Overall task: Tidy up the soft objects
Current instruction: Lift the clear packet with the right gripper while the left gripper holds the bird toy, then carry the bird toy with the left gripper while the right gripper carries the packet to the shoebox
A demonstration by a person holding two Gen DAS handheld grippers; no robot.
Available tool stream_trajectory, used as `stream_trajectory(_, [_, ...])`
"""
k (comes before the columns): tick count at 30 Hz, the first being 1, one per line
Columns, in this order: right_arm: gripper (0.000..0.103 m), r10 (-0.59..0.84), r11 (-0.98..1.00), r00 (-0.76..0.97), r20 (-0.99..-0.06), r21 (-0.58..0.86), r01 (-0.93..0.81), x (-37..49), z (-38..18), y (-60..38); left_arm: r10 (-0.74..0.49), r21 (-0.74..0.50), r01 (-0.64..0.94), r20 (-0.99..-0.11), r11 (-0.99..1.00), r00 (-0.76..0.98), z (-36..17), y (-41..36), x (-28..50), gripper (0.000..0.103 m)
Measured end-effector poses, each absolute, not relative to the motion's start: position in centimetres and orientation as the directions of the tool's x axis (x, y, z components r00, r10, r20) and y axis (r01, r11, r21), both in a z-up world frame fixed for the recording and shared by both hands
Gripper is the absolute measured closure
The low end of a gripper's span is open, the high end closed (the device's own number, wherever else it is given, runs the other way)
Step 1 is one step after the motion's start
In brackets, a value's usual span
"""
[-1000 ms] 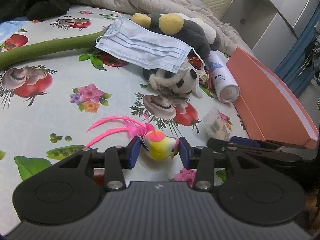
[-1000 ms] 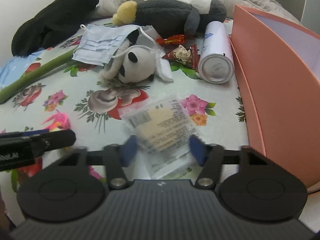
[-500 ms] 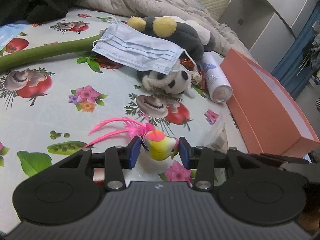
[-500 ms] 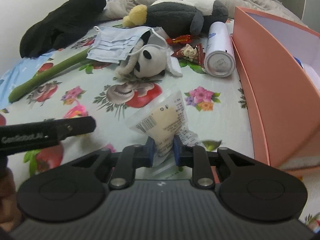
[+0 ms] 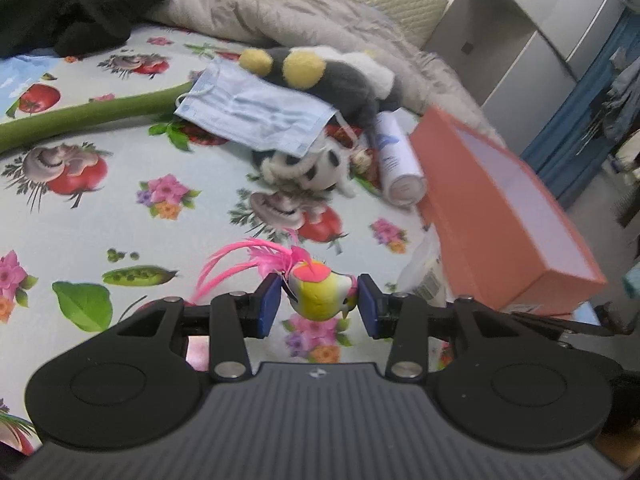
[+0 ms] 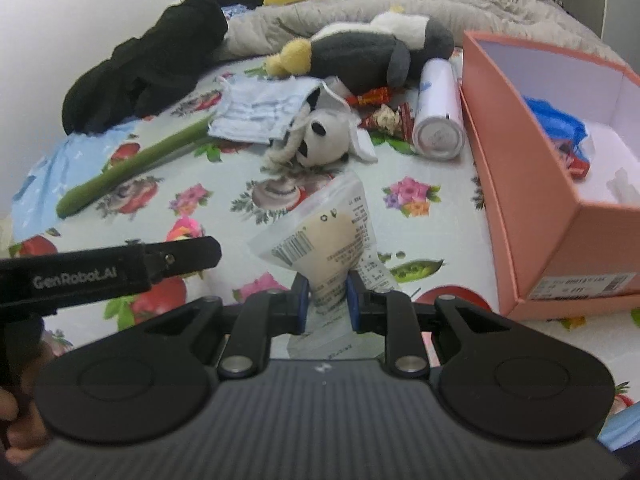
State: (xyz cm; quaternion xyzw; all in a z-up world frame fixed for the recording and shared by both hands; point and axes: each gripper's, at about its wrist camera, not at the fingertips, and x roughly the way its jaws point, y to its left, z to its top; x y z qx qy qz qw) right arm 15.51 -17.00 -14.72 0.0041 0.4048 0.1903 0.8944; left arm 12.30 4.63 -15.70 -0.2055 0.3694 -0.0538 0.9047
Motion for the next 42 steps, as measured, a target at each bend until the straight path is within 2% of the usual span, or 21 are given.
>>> stream_trajectory(13, [0.079,0.382,0.92,0.671,-0.635,0.19,-0.344,16.1,-7.4,-18.5,-0.253,-0.405,-0.015,-0.6,0.914,0.759,-8.7,2.9,13.8,0.055])
stream_trajectory(30, [0.079,0.324,0.946,0.786,-0.526,0.176,-0.272,19.6,0.8,-26.6,-0.311,-0.346,0.139,-0.511,0.928,0.802,0.6,-6.2,20.3,0.055])
stream_trajectory(36, [0.079,0.27,0.963,0.809,-0.522,0.157,-0.22,21.8,1.5,-30.3,-0.365,-0.337,0.209,-0.512,0.918,0.777,1.4,-11.2,24.2,0.055])
stream_trajectory(42, [0.077,0.206,0.978,0.787,-0.582,0.159,-0.138,24.4,-0.8,-34.4,-0.401,-0.337,0.241,-0.569,0.91,0.718,-1.4,-15.9,28.2,0.055])
